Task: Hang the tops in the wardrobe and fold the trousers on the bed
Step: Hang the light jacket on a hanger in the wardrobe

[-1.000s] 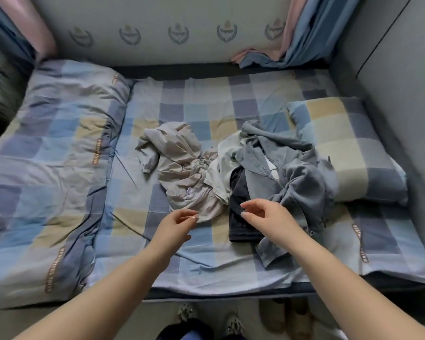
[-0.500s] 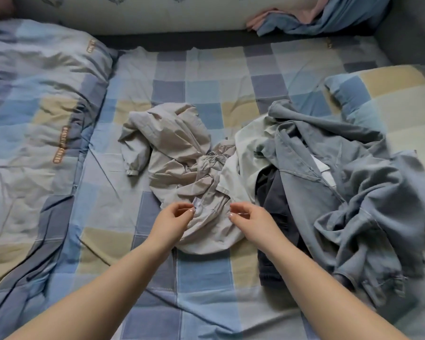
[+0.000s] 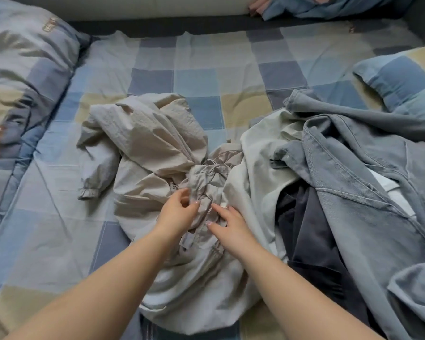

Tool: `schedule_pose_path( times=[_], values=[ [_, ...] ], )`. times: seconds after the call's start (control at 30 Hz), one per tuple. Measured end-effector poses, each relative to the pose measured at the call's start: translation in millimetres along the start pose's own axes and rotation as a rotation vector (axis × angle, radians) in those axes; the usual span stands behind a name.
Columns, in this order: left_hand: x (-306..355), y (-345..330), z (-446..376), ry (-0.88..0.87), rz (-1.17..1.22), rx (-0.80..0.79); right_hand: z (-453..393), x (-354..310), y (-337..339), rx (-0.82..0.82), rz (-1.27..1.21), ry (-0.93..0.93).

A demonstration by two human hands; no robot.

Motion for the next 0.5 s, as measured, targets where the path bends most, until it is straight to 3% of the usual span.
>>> schedule_pose_path(
  times=[0.1, 0.23, 0.37, 0.5],
  values=[
    [-0.7, -11.3, -10.9, 0.057, -0.007, 0.024, -15.8, -4.9, -7.9, -0.039, 0.003, -0.015],
    [8.0, -16.9, 3.8, 0.034, -0.081, -0.063, -14.8, -10.5, -6.2, 0.158, -0.05, -0.132],
    [35.1, 7.5, 42.3, -0.271, -0.454, -0.028, 3.3, -16.9, -8.0, 0.134, -0.013, -0.252],
    [69.6, 46.6, 81.3, -0.342, -0.241, -0.076, 35.5, -43.7, 4.6, 0.181, -0.211, -0.203]
  ],
)
Point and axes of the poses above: each hand's wrist, its own z-axis away from the middle knuckle, its own y-axis out of the back of the hand, x = y × z, the point moved 3 cm from there along -z, towards the middle knuckle, and after that the axes turned 9 degrees about z, right-handed, at the moved point
